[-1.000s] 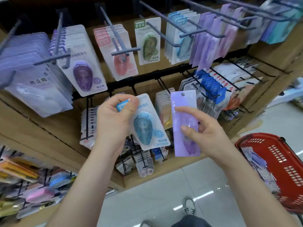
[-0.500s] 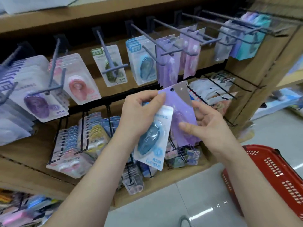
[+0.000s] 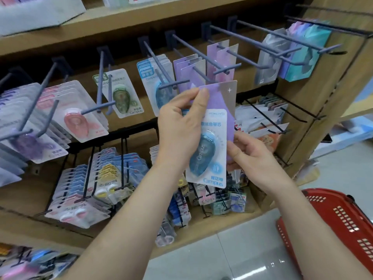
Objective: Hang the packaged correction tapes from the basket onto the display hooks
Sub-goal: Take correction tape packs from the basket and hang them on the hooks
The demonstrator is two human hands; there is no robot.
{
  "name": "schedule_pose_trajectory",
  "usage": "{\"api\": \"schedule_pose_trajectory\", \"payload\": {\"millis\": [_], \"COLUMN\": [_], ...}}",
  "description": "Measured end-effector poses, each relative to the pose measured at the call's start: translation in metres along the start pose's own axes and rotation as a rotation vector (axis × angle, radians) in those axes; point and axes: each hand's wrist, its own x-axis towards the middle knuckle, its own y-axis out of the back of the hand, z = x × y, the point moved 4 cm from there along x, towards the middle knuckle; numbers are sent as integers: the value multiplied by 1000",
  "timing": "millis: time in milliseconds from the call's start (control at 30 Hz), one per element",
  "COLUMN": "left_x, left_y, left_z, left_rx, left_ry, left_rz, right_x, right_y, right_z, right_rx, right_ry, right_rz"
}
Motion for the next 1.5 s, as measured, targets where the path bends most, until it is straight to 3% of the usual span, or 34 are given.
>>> {"api": "schedule_pose_trajectory", "payload": {"millis": [133, 367, 567, 700, 900, 1100, 1267, 1300, 1367, 1500], "left_x": [4, 1, 0, -4, -8, -8, -6, -6, -8, -16], "left_y": [-1, 0, 15, 38, 44, 39, 34, 32, 30, 33], "left_z": [-4, -9, -17, -26, -28, -27, -27, -26, -23, -12], "left_rx": [-35, 149, 190, 163, 130, 119, 123, 114, 121, 148], "left_ry": [44, 107, 180, 215, 220, 210, 172, 167, 160, 137], "left_rz": [48, 8, 15, 133, 141, 165, 237, 240, 218, 30], "right_x": [5, 9, 17, 36, 75, 52, 4, 1, 4, 7], "right_y": [-1, -2, -1, -3, -11, -11, -25, -28, -28, -19], "right_z": [0, -2, 1, -4, -21, -4, 15, 21, 26, 25], "right_rx": [-25, 39, 173, 152, 104, 21, -67, -83, -77, -11], "right_ry": [12, 2, -36, -45, -35, -175, -275, -266, -238, -170], "right_rz": [31, 125, 98, 230, 396, 294, -485, -499, -353, -120]}}
